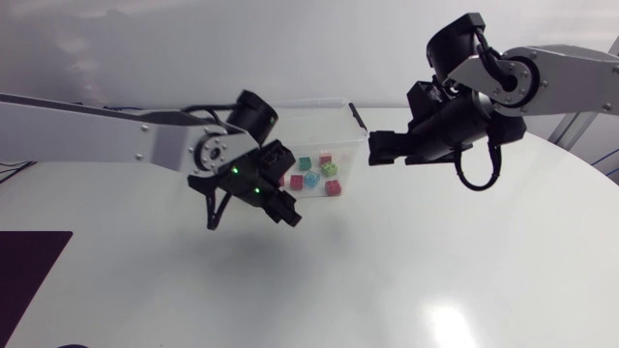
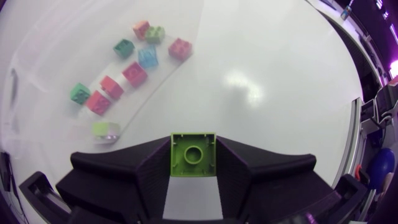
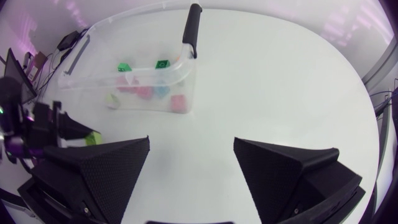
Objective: Place the duplo bricks in the container
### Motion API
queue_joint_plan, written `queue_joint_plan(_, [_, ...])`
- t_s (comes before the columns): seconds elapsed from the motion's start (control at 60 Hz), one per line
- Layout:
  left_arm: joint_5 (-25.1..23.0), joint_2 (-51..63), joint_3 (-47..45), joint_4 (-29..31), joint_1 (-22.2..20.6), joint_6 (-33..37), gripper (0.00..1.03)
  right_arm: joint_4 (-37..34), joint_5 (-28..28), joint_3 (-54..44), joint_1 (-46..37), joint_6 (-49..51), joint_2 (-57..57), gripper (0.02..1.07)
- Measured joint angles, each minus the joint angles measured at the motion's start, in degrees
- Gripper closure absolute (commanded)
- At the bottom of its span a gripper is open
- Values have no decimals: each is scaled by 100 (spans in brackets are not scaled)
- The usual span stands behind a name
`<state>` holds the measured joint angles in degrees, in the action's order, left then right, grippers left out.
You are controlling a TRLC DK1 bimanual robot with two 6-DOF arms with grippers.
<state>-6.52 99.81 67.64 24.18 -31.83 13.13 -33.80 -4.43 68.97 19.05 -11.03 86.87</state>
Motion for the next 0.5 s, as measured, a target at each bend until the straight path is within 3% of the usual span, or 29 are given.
queue_joint_plan(0.217, [0,-581,660,116,525,0,89,81,-31,-872,0,175,-422,8])
queue_joint_plan(0.5, [0,-247,1499,-433,835,-4,87,105,-20,-1574,7,455,-1023,8])
